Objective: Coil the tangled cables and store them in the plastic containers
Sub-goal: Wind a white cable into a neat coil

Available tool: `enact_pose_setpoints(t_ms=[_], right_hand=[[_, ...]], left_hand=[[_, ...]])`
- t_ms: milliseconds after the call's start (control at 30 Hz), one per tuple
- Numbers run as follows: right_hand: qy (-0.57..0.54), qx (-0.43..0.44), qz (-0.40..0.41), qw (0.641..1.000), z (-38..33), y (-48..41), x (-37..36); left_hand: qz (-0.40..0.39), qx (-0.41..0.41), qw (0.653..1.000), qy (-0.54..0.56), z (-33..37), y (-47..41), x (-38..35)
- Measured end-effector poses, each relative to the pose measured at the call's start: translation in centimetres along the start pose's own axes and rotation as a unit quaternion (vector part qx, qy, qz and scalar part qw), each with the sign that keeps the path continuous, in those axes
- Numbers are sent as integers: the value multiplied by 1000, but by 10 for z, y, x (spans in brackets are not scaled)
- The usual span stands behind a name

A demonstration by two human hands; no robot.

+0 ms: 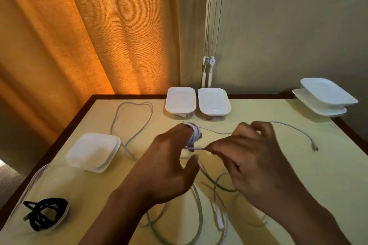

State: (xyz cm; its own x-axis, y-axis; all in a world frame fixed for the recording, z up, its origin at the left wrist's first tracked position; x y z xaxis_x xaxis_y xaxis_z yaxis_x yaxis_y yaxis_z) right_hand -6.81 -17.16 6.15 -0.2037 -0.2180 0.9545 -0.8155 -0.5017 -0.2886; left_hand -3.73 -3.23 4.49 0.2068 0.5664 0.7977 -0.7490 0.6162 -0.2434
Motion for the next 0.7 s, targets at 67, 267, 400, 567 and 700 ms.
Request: enact_pose_setpoints(t_ms=[67,267,400,567,700], right_hand=[[36,-15,35,999,6,3,12],[81,-39,129,988,27,10,27],[20,-45,114,992,32,5,16],[-30,-60,91,994,31,-6,-6],[-207,-19,80,975,14,-9,-20]], left_hand=[[-52,23,996,-66,-2,-1,-9],[-202,42,961,185,-8,0,-24],[-169,-52,850,496,15,-4,-18],[-63,-174,693,697,26,-6,-9],[20,-162,641,750,26,-9,-2]])
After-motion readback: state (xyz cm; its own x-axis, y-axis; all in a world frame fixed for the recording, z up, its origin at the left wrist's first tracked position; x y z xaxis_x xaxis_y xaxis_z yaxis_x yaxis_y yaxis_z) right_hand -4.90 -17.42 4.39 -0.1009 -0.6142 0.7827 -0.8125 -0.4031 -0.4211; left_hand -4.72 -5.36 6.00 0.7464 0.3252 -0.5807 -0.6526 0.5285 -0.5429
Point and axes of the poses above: each hand's wrist, its own y-axis away from the middle knuckle, its own x-axis out of the back of the hand, z = x × y, the point moved 8 cm from there along -y, towards the middle knuckle, and after that the axes turned 15 degrees about -z, right-handed, at the moved point
